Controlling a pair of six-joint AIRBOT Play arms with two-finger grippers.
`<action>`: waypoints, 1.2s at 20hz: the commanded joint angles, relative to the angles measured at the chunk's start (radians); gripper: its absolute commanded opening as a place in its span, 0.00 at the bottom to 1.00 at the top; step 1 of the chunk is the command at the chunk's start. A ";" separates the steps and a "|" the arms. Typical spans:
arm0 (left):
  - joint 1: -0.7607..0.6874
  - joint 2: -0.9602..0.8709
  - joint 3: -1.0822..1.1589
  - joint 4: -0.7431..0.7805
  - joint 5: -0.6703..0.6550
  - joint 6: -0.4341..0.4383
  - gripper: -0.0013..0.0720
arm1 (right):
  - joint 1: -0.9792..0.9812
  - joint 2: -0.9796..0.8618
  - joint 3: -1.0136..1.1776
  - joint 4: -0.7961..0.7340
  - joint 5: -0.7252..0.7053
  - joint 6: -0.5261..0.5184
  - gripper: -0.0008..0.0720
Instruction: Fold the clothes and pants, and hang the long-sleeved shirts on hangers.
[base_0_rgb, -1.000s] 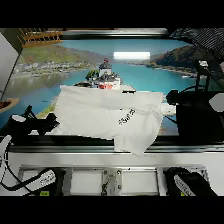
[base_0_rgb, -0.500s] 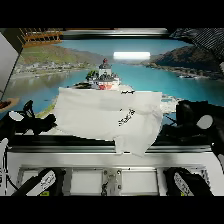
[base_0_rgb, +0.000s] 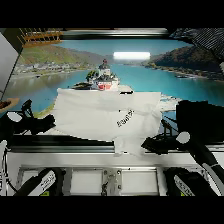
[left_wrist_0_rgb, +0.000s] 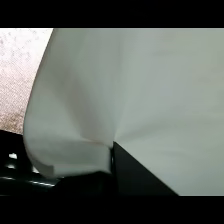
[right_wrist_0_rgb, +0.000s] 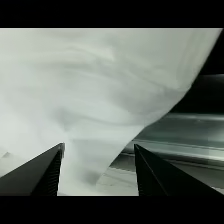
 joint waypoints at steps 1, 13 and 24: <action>-0.001 0.002 0.001 0.002 0.002 -0.001 0.02 | 0.064 -0.056 -0.014 0.062 -0.093 0.005 0.68; 0.159 0.249 0.001 0.165 -0.263 0.008 0.02 | -0.006 0.081 0.236 -0.237 0.378 -0.059 0.03; 0.063 0.149 0.086 0.161 -0.276 -0.029 0.02 | -0.004 -0.131 0.634 -0.360 0.277 -0.058 0.03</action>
